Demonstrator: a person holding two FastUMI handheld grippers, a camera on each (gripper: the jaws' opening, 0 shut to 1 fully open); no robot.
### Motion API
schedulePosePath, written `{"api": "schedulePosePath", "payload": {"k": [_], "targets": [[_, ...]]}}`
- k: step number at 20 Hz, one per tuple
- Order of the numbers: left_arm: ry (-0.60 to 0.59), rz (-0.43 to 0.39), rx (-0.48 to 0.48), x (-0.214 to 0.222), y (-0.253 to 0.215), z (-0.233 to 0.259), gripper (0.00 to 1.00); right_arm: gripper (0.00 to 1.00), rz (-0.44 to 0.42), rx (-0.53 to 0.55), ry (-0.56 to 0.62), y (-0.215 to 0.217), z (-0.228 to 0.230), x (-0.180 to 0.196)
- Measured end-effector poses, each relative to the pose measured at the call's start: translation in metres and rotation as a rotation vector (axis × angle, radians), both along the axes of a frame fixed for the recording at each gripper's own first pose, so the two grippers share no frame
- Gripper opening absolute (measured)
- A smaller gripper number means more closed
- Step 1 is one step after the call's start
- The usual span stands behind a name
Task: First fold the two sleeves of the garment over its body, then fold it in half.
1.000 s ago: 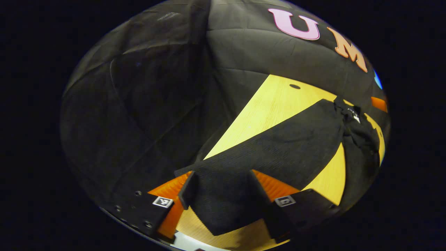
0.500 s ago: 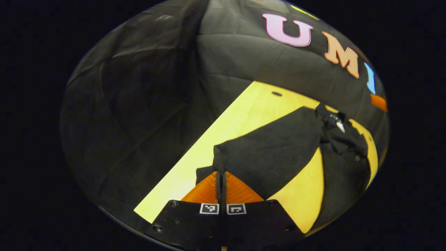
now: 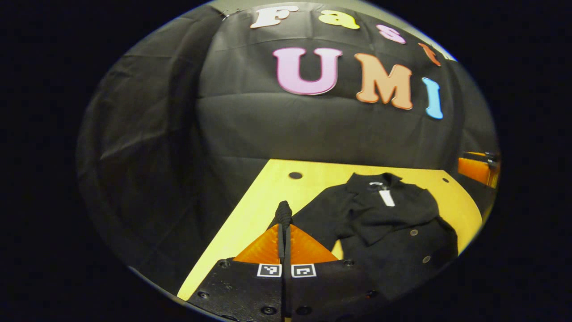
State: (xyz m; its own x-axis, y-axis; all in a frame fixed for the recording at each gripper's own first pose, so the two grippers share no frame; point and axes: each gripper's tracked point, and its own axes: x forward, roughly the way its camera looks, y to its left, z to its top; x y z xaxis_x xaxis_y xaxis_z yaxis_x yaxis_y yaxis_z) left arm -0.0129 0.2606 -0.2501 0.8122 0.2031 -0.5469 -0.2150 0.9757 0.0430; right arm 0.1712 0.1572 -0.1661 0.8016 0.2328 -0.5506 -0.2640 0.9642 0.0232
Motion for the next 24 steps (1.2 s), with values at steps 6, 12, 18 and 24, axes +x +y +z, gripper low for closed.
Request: {"api": "schedulePosePath", "payload": {"k": [6, 12, 18, 24], "targets": [[-0.037, -0.14, -0.012, 0.059, -0.073, 0.013, 0.0, 0.97, -0.132, -0.009, 0.004, -0.083, 0.003, -0.022], [-0.021, -0.275, -0.024, 0.098, -0.154, 0.003, 0.0, 0.99, -0.266, -0.022, 0.018, -0.165, 0.001, -0.053], [0.012, -0.4, -0.021, 0.127, -0.236, -0.017, 0.0, 0.99, -0.399, -0.036, 0.051, -0.242, -0.006, -0.09], [0.067, -0.494, -0.001, 0.144, -0.3, -0.044, 0.0, 0.99, -0.513, -0.045, 0.078, -0.298, -0.011, -0.127]]}}
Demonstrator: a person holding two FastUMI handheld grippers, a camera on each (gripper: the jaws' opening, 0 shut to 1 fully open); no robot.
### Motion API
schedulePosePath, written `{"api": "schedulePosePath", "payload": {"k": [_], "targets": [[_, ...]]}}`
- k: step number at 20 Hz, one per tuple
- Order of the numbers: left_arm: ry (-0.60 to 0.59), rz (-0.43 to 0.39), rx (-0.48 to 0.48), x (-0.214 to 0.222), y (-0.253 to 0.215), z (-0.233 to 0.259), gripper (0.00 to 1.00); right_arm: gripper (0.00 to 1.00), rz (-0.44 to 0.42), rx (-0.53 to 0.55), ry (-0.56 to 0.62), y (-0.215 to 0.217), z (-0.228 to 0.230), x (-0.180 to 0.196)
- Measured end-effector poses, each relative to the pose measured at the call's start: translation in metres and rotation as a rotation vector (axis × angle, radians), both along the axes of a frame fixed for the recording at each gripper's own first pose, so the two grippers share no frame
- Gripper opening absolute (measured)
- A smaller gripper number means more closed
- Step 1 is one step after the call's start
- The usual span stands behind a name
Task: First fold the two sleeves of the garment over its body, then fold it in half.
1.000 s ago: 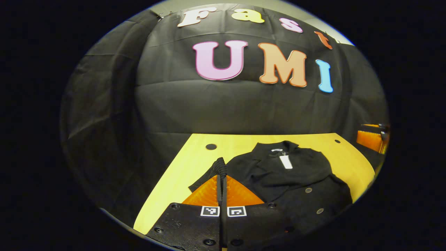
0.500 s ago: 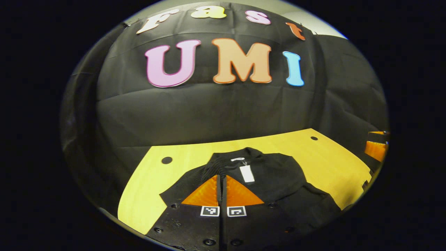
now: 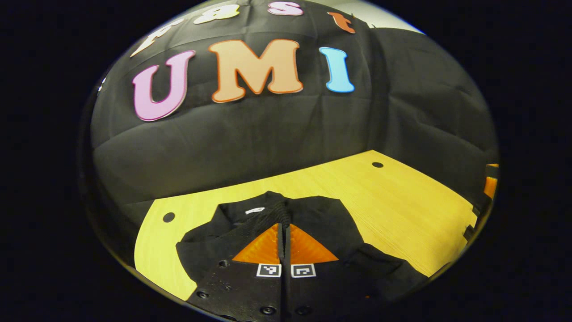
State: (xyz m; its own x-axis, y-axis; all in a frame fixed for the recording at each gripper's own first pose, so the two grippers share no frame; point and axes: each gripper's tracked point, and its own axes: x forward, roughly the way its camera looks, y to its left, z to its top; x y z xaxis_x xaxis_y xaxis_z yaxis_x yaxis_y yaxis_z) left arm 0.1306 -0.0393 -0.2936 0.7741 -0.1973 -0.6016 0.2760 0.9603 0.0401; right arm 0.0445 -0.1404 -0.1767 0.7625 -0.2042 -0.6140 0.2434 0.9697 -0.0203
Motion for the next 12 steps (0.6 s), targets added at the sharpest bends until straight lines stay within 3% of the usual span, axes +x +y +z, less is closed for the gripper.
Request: {"api": "schedulePosePath", "payload": {"k": [5, 7, 9, 10, 12], "targets": [[0.052, -0.044, 0.045, 0.009, -0.036, -0.034, 0.0, 0.99, -0.055, 0.006, 0.022, -0.029, -0.005, -0.021], [0.038, -0.104, -0.057, 0.006, -0.072, -0.028, 0.02, 0.99, -0.042, 0.019, 0.018, -0.026, -0.008, -0.019], [-0.041, -0.073, -0.048, 0.01, -0.075, -0.007, 1.0, 0.98, -0.01, 0.021, 0.012, -0.026, -0.009, -0.018], [-0.091, -0.057, -0.033, 0.013, -0.068, 0.006, 0.94, 0.98, 0.012, 0.022, 0.007, -0.024, -0.01, -0.015], [-0.144, -0.019, -0.021, 0.002, -0.06, 0.027, 0.94, 0.99, 0.07, 0.036, -0.005, -0.019, -0.012, -0.01]]}}
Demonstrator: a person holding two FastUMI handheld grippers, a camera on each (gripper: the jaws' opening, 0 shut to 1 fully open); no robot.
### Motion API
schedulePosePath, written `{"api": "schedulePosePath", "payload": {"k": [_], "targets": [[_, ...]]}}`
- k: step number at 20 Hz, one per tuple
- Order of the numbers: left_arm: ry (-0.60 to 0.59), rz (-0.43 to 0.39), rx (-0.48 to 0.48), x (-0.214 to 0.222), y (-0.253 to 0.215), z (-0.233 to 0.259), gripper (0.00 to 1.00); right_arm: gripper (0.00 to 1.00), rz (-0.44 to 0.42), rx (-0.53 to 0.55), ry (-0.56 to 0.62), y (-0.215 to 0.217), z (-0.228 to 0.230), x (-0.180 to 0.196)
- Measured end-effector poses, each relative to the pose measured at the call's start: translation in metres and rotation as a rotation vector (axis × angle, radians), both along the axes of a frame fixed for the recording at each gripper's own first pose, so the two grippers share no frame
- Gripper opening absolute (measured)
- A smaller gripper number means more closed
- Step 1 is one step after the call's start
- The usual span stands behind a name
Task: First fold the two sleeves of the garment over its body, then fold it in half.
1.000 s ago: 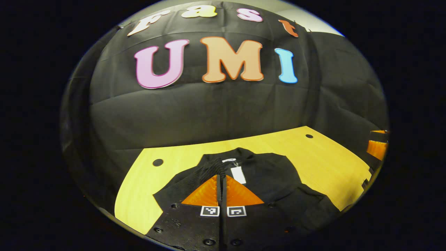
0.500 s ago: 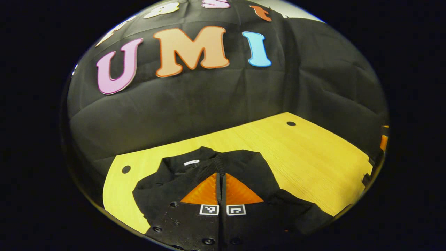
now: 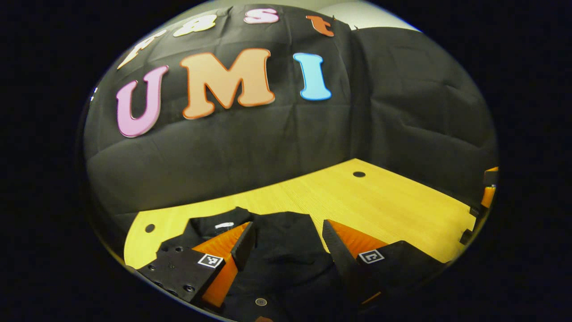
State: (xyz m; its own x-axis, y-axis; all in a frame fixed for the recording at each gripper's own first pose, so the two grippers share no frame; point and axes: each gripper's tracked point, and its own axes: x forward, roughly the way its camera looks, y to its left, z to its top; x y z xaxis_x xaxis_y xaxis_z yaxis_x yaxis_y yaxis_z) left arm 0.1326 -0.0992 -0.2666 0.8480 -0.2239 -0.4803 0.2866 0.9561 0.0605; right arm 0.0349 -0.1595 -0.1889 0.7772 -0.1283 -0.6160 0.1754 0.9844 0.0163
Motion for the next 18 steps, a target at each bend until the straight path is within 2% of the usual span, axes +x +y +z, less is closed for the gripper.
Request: {"api": "schedulePosePath", "payload": {"k": [4, 6, 9, 13, 18], "targets": [[-0.059, 0.13, 0.019, -0.042, 0.045, 0.03, 0.94, 0.98, 0.165, 0.021, -0.038, 0.034, 0.005, 0.012], [-0.071, 0.19, 0.035, -0.069, 0.072, 0.038, 0.93, 0.98, 0.221, 0.029, -0.037, 0.053, -0.001, 0.014], [-0.069, 0.256, 0.08, -0.114, 0.114, 0.045, 0.94, 0.99, 0.258, 0.063, -0.035, 0.083, -0.005, 0.005], [-0.045, 0.332, 0.088, -0.173, 0.161, 0.042, 0.93, 0.99, 0.268, 0.087, 0.005, 0.113, -0.02, -0.018], [0.029, 0.39, 0.104, -0.242, 0.201, 0.025, 0.93, 0.99, 0.322, 0.005, 0.052, 0.124, -0.032, -0.051]]}}
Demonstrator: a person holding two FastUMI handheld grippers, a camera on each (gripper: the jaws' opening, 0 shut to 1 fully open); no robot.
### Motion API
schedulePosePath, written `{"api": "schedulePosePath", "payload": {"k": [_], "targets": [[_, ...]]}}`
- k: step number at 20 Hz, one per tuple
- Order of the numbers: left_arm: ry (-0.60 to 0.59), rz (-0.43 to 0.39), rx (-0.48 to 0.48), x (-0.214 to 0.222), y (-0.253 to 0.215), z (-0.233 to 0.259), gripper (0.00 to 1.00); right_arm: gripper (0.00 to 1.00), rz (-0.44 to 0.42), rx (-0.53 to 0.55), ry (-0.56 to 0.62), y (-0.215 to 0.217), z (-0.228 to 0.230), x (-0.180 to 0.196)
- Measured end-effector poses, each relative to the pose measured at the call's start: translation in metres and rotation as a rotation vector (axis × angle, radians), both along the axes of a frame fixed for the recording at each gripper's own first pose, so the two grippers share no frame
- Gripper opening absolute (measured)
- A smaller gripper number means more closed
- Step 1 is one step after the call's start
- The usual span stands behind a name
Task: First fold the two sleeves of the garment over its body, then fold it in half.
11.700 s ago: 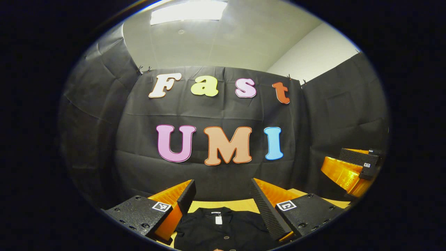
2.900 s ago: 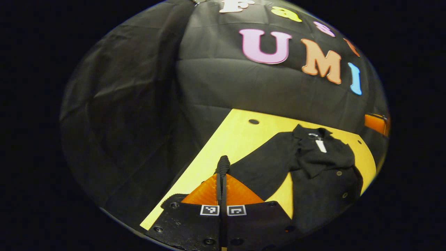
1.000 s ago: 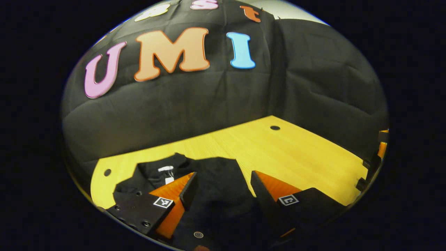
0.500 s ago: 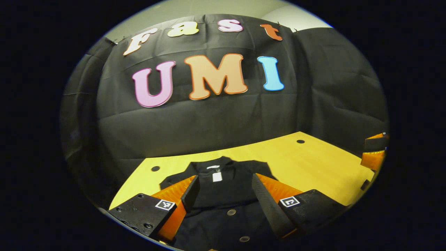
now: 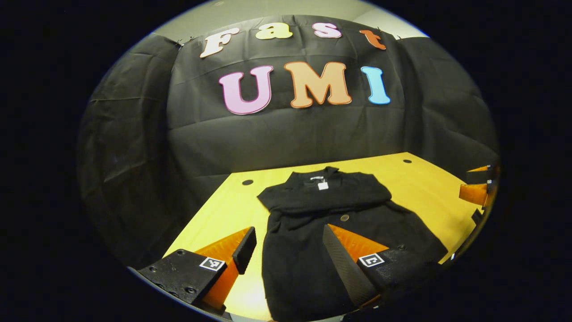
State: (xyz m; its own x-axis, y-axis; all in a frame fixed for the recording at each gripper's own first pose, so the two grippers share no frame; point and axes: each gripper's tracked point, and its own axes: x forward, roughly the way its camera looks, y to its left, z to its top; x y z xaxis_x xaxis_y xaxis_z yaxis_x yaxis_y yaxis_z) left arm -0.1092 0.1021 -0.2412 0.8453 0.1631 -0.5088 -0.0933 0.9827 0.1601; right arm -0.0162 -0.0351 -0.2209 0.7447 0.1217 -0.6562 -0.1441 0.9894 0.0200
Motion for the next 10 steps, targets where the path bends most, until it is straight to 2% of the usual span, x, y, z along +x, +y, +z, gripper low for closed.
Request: {"api": "schedulePosePath", "payload": {"k": [10], "targets": [[0.243, 0.06, -0.01, -0.104, 0.03, -0.08, 0.93, 0.99, -0.016, -0.051, 0.208, -0.003, -0.076, -0.075]]}}
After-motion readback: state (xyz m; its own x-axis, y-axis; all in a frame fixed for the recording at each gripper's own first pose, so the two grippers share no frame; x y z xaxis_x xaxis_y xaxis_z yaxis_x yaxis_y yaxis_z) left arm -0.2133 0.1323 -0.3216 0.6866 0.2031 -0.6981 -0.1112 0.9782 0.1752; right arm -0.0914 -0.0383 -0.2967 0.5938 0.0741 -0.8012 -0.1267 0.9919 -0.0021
